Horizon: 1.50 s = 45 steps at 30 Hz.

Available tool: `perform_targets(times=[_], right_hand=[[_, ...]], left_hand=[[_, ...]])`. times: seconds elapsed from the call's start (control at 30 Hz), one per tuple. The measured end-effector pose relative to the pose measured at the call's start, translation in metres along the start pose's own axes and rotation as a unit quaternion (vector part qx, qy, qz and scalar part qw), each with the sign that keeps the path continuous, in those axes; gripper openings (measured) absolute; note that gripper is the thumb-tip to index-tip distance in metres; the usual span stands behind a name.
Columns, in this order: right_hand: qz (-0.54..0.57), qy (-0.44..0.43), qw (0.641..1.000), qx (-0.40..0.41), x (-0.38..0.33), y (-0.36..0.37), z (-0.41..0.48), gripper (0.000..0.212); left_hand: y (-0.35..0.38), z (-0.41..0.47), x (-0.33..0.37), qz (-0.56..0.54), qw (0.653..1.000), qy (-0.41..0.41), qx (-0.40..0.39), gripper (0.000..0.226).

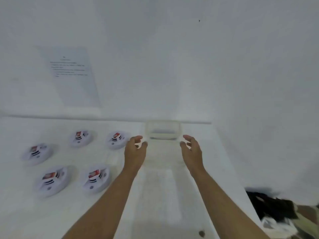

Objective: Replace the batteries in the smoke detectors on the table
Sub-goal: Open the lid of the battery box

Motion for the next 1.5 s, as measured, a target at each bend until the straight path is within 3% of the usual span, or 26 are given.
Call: perform_targets(times=[0.17,0.33,0.5,0.67,0.93,1.1,1.17,1.3,1.4,1.5], right_hand=[[-0.016,0.113,0.99,-0.087,0.013,0.013,-0.016,0.059],[-0.012,0.103,0.992,-0.078,0.011,0.013,-0.018,0.052],[-0.007,0.1,0.992,-0.076,0.012,0.013,-0.018,0.053],[-0.012,0.103,0.991,-0.085,0.013,0.012,-0.017,0.055],[-0.012,0.105,0.989,-0.102,0.014,0.009,-0.014,0.056],[0.003,0.106,0.981,-0.163,0.012,0.0,-0.004,0.058],[-0.013,0.092,0.987,-0.131,0.01,-0.001,-0.003,0.061],[0.019,0.11,0.993,-0.027,0.009,0.004,-0.016,0.054],[0.056,0.138,0.988,-0.043,0.008,0.015,-0.028,0.053],[0.07,0.148,0.984,-0.072,0.006,0.024,-0.032,0.044]], left_hand=[[0.006,-0.007,-0.012,0.045,0.993,-0.088,-0.066,0.042],[0.005,-0.002,-0.016,-0.012,0.989,-0.112,-0.093,0.038],[0.004,0.002,-0.016,-0.166,0.953,-0.194,-0.162,0.042],[0.001,0.01,-0.014,-0.181,0.95,-0.198,-0.159,0.042],[-0.007,0.006,-0.01,0.038,0.985,-0.097,-0.138,0.065],[-0.013,-0.001,0.0,0.207,0.958,0.031,-0.197,0.053],[-0.017,-0.005,-0.001,0.242,0.951,0.054,-0.186,0.053],[-0.02,-0.013,0.002,0.242,0.963,0.031,-0.116,0.07],[-0.016,-0.02,0.003,0.272,0.957,0.036,-0.096,0.081],[-0.01,-0.021,-0.002,0.285,0.948,0.024,-0.139,0.08]])
Point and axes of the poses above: each hand's wrist, its own z-axis towards the middle knuckle, its own y-axis out of the palm, x = y × z, the point moved 1 cm from there along z, towards the middle knuckle, and after that the axes turned 8 degrees about -y, right-handed, at the moved point
